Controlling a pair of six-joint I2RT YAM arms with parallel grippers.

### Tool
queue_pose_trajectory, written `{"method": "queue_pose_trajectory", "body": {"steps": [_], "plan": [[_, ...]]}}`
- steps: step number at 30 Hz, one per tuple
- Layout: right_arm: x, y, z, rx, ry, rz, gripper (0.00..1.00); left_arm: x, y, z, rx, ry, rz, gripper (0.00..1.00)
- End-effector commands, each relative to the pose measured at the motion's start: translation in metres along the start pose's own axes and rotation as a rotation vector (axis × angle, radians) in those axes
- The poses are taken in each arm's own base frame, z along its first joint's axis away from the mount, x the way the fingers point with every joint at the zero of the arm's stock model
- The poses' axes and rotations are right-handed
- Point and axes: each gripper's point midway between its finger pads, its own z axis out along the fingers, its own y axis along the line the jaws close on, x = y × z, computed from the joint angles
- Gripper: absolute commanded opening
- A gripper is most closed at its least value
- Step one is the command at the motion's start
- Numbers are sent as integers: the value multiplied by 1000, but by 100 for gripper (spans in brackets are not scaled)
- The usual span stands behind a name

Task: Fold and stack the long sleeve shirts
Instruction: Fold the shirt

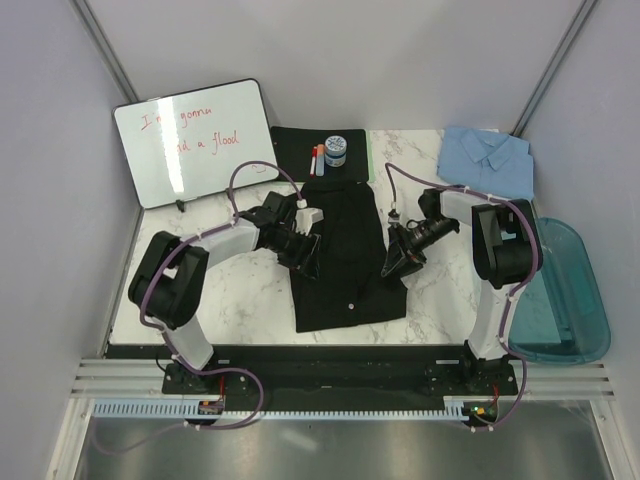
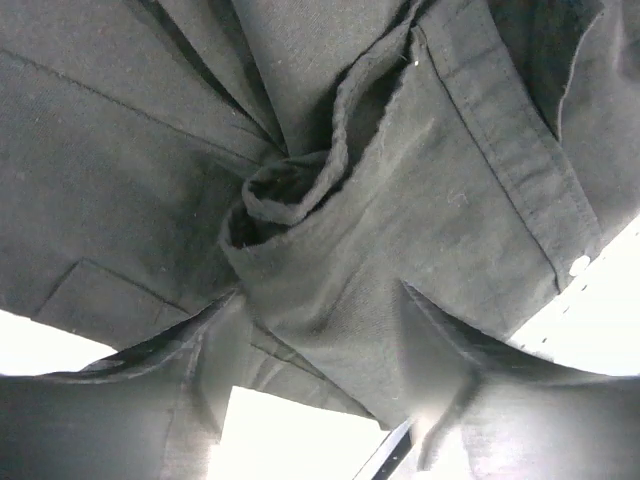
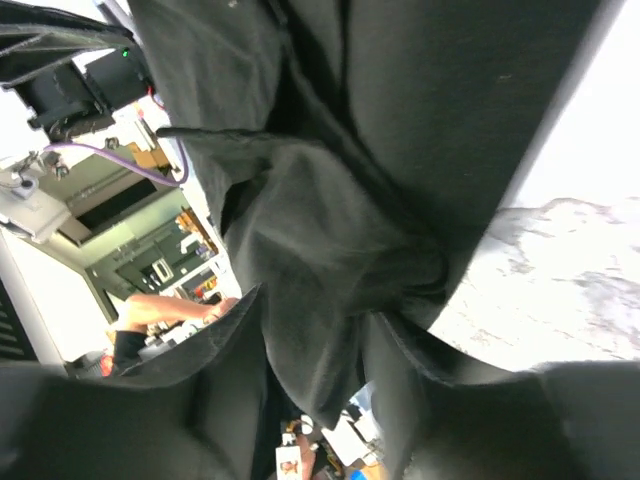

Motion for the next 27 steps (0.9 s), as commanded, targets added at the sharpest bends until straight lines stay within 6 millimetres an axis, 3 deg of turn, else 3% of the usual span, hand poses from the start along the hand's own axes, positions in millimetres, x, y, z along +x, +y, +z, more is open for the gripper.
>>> {"method": "queue_pose_trajectory", "body": {"steps": [1, 2, 3, 5, 6, 8, 9, 10, 14, 17, 27], "plan": [[-17, -2, -4, 31, -44, -70, 41, -23, -7, 2, 38, -65, 11, 57], [-19, -2, -5, 42, -49, -85, 35, -24, -11, 0, 58, -69, 18, 52], [-22, 1, -8, 48, -67, -118, 23, -24, -15, -2, 70, -75, 29, 38], [-25, 8, -12, 60, -93, -215, 16, -22, -24, -11, 94, -100, 64, 22], [-29, 10, -13, 69, -106, -267, 8, -20, -26, -14, 97, -106, 71, 9], [-34, 19, -12, 57, -92, -429, 4, -20, -30, -25, 78, -131, 89, 2], [-27, 25, -10, 41, -51, -437, 0, -10, -29, -25, 74, -113, 81, 2], [-34, 36, -9, 44, -43, -498, 0, -8, -30, -28, 73, -114, 95, 2], [-45, 49, -9, 46, -39, -659, 0, -2, -36, -44, 55, -147, 157, 2], [-54, 55, -11, 71, -72, -777, 0, 1, -24, -47, -21, -165, 179, 2], [-83, -20, -1, 291, -112, -703, 0, -1, 38, -31, -197, -135, 149, 4]]}}
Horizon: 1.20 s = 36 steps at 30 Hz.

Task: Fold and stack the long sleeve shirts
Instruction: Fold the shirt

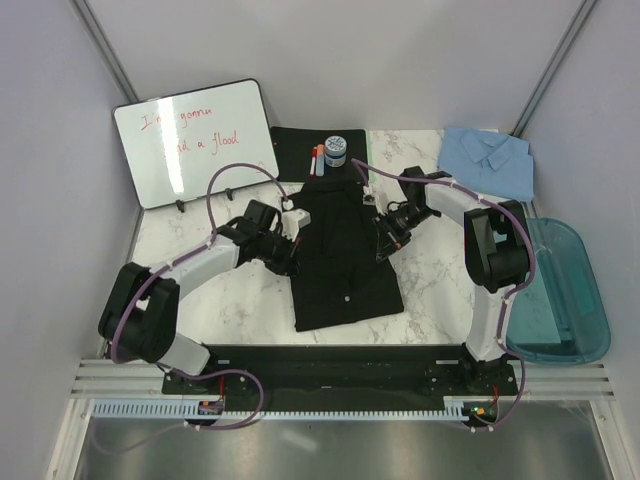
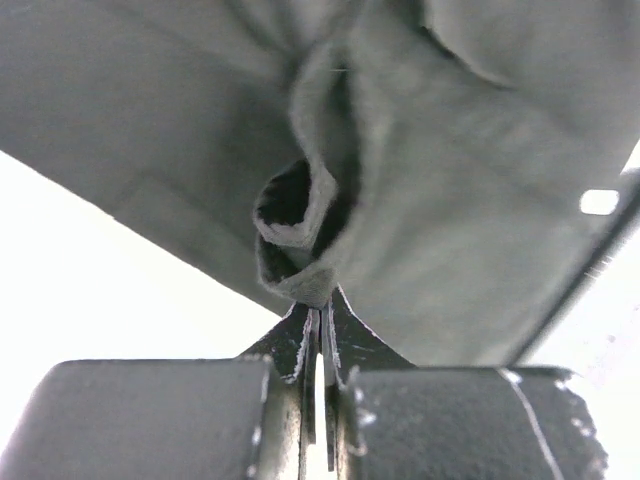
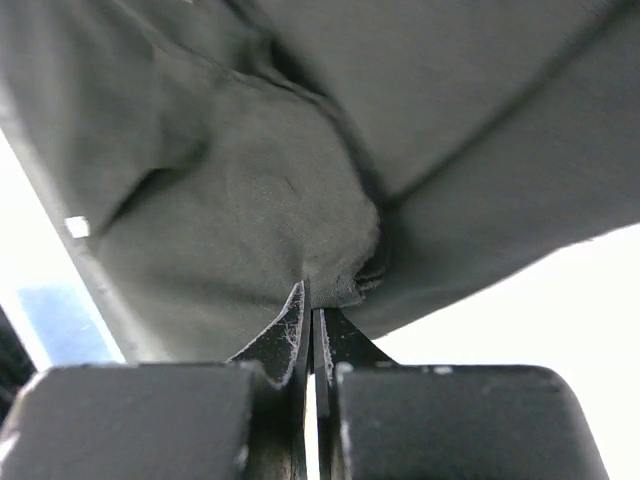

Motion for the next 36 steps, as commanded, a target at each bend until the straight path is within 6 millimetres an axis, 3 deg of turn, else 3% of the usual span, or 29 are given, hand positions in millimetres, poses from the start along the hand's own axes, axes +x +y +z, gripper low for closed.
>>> {"method": "queue_pose_trajectory", "body": {"steps": [1, 7, 12, 18, 22, 23, 26, 31, 33, 36], "plan": [[-5, -39, 5, 120, -35, -3, 0, 3, 44, 19, -115, 36, 4, 4], [-8, -50, 18, 134, -50, 53, 0, 1, 60, 30, -153, 74, -22, 5], [-1, -24, 25, 66, -64, 88, 1, -14, 60, 14, -114, 36, -2, 8], [-20, 7, -10, 59, -161, -54, 4, -41, 7, -22, 77, -121, 205, 9], [-46, 20, -35, 113, -279, -203, 5, -52, 6, -27, 62, -181, 314, 6], [-56, 16, -39, 142, -316, -245, 6, -58, 11, -26, 38, -209, 327, 6], [-53, -6, -32, 214, -301, -241, 5, -53, 27, -15, -8, -197, 329, 6], [-31, -40, -2, 231, -197, -138, 7, -40, 62, 6, -94, -99, 260, 10], [-26, -48, 4, 240, -177, -101, 11, -33, 76, 15, -133, -57, 215, 17], [-18, -59, 10, 273, -145, -46, 25, -30, 88, 16, -159, -32, 144, 31]]}}
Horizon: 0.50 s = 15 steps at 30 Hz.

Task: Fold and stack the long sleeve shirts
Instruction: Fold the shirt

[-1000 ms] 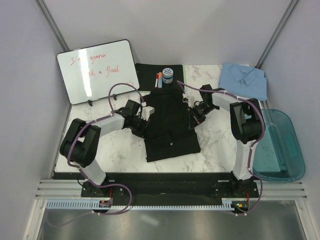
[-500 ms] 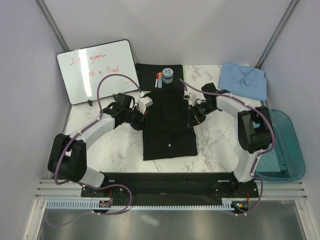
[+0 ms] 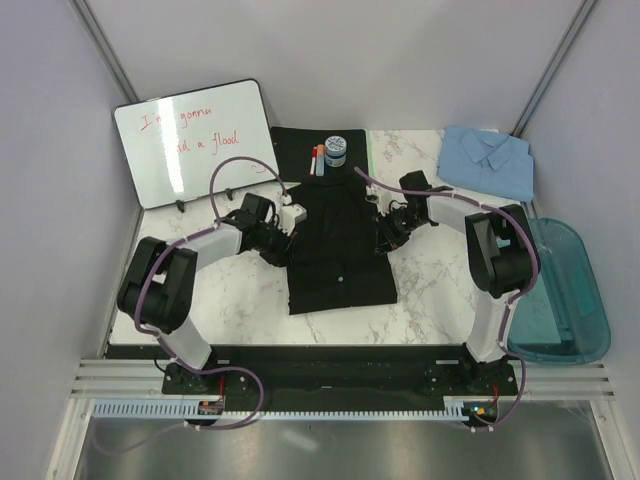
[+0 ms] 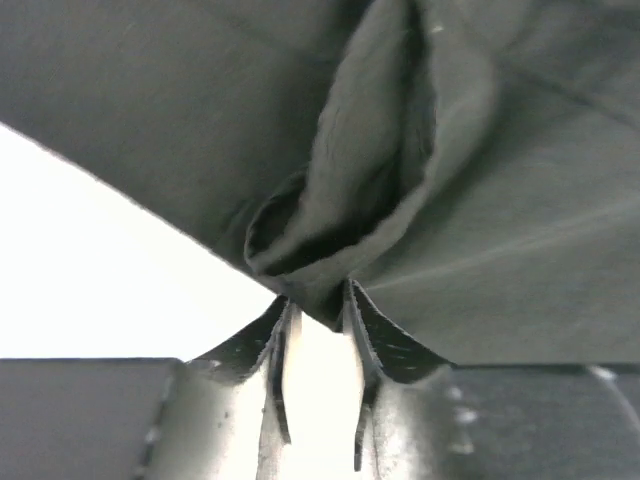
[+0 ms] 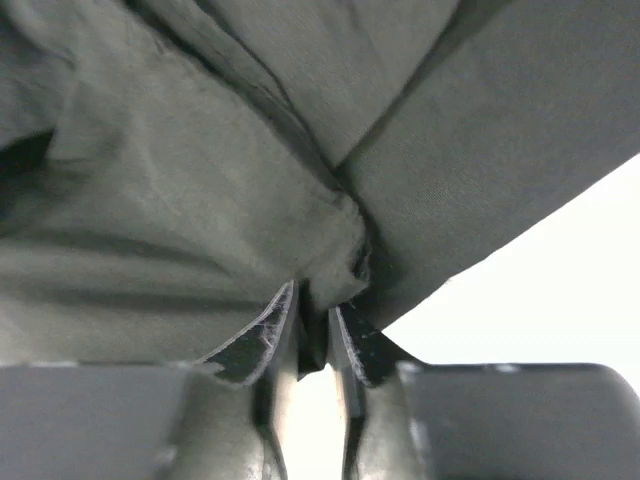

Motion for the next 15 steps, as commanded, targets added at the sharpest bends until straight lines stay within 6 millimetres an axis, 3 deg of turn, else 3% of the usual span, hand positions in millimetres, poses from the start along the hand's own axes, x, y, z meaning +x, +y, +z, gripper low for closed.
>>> {"method": "queue_pose_trajectory", "body": {"steps": [1, 4, 5, 6, 7, 8, 9, 10, 12, 15], "plan": [[6, -15, 4, 69, 25, 28, 28, -19, 32, -6, -98, -22, -43, 33], [-13, -15, -15, 99, 0, 33, 41, -19, 38, -18, -78, -22, -126, 46], [-21, -14, -27, 99, -20, 44, 46, -29, 33, -28, -51, -60, -124, 51], [-19, -8, -38, 78, -6, 69, 67, -35, 36, -41, -46, -85, -145, 53], [-32, -5, -51, 74, -35, 62, 80, -44, 32, -52, -32, -119, -143, 69], [-41, 4, -68, 46, -74, 53, 91, -60, 15, -70, 24, -183, -115, 71], [-39, 14, -79, 20, -69, 68, 98, -65, 0, -81, 70, -203, -100, 90], [-42, 23, -87, -1, -84, 59, 98, -69, -15, -89, 122, -228, -88, 96], [-46, 58, -107, -98, -141, 42, 98, -72, -62, -106, 271, -273, -101, 99], [-31, 115, -109, -313, -161, 80, 98, -54, -125, -106, 456, -227, -146, 99]]}}
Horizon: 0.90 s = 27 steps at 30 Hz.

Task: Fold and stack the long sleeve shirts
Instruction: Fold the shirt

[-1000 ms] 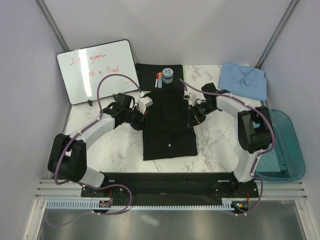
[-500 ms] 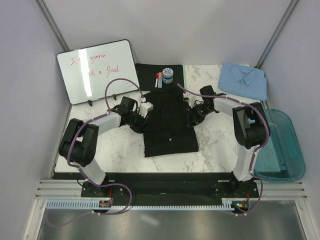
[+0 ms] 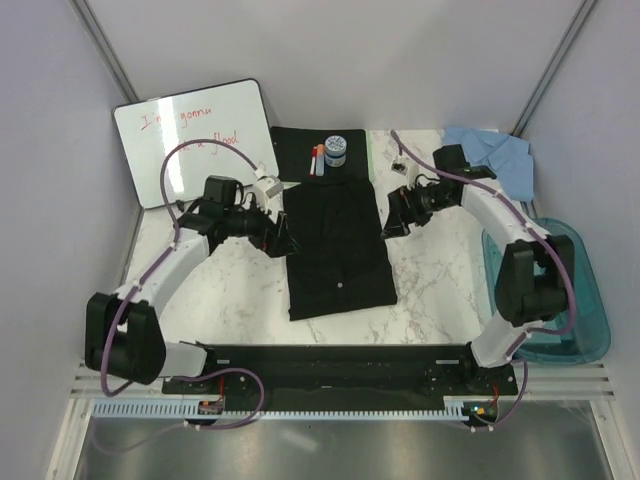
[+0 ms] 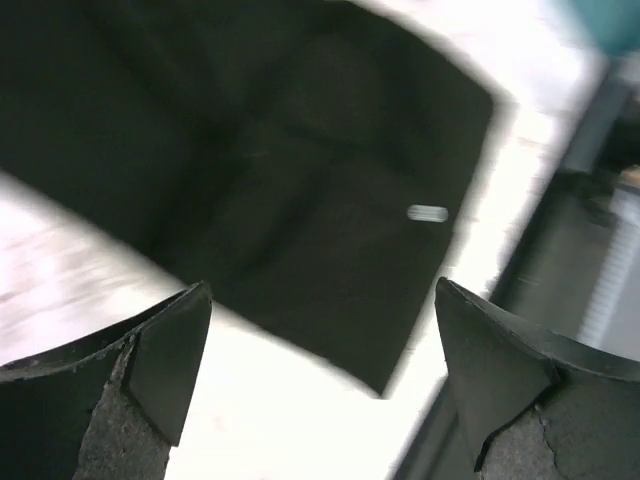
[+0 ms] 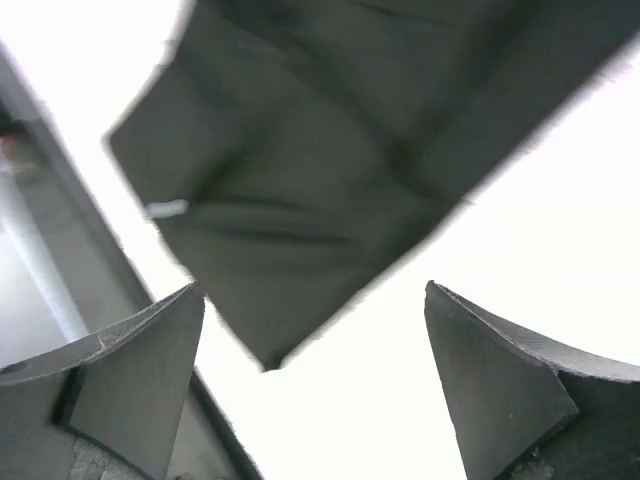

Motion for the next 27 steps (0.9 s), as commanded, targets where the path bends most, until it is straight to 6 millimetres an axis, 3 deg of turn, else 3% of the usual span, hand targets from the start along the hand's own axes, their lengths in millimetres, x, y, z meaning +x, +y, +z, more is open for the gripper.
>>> {"method": "queue_pose_trajectory", "body": {"steps": [1, 3, 4, 6, 11, 14, 18, 20, 22, 24, 27], "plan": [[24, 105, -16, -368, -6, 58, 98, 15, -118, -7, 392, 0, -87, 99], [46, 139, -4, -507, 71, 106, 98, 43, -151, 3, 491, 72, -189, 99], [64, 145, 3, -544, 116, 136, 98, 42, -156, 11, 510, 50, -170, 99], [86, 150, 19, -589, 192, 194, 98, 59, -161, 24, 506, 100, -242, 99], [121, 110, 65, -568, 346, 328, 98, 94, -110, 74, 314, 216, -390, 96], [133, 99, 80, -608, 384, 440, 98, 120, -74, 87, 227, 283, -511, 93], [151, 103, 81, -626, 411, 476, 98, 136, -44, 82, 176, 319, -610, 91], [142, 113, 73, -637, 378, 433, 98, 130, -50, 74, 238, 302, -598, 90], [127, 120, 64, -637, 338, 371, 98, 110, -66, 61, 310, 244, -505, 91], [97, 125, 49, -608, 263, 279, 98, 82, -87, 41, 384, 155, -373, 92], [62, 120, 38, -545, 173, 165, 98, 52, -96, 27, 383, 63, -232, 96]]}}
